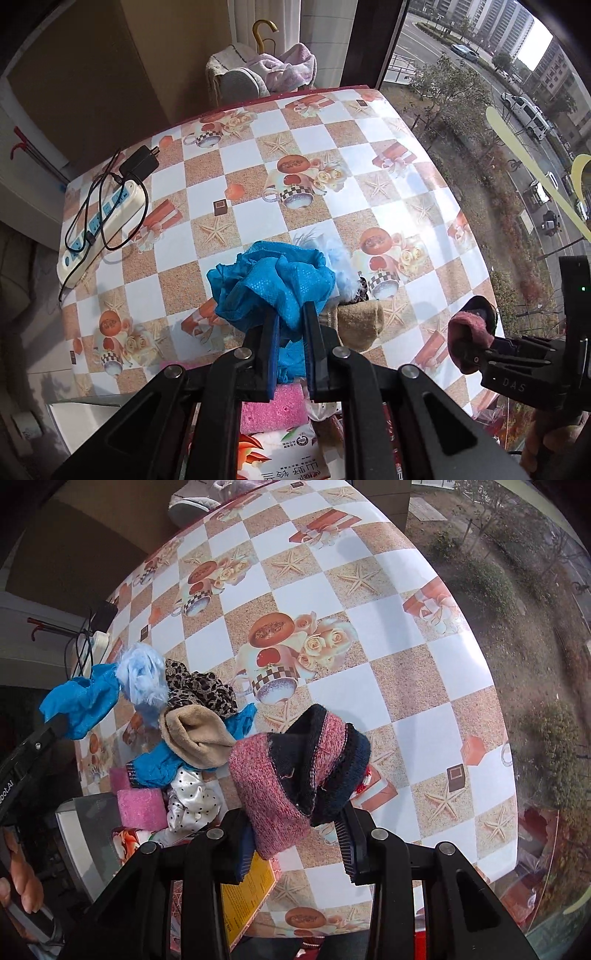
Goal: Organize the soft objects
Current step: 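Lift and carry the blue cloth and pink sock toward the white box with both tools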
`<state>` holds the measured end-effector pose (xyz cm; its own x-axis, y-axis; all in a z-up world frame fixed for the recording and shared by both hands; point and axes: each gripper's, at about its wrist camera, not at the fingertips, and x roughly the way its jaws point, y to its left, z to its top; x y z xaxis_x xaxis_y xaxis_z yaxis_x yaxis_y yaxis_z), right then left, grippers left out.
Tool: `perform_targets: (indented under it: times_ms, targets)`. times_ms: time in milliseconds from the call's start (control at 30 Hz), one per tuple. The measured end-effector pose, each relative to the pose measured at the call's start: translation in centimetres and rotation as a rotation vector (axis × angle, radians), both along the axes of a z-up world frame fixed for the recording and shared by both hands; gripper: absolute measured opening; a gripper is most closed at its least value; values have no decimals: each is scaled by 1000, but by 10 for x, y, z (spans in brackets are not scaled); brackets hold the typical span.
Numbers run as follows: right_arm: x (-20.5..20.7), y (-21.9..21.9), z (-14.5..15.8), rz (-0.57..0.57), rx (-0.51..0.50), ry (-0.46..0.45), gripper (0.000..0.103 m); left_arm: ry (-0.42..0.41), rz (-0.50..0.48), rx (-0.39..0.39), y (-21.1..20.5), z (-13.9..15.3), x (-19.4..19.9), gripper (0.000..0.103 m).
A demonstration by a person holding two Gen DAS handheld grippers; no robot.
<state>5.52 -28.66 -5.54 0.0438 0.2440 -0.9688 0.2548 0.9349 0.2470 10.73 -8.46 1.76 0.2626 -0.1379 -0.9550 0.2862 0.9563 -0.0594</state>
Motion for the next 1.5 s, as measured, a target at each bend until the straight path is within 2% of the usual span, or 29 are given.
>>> perform_targets:
  times_ms: [467,867,1133,1500]
  targets:
    - [-41,-55,34,-36,-8,-71,39,-54,-172,-28,-87,39,-55,13]
    - [-86,-101,36,-46,5,-69,39,-25,-326,-3,-146,43,-128,13]
    - [-110,-110,30,9,31,-52,39,-12,-370,15,-152,38,-176,13]
    - [-129,-85,25,136,23,-25,39,31,-406,9,-126,25,-221,13]
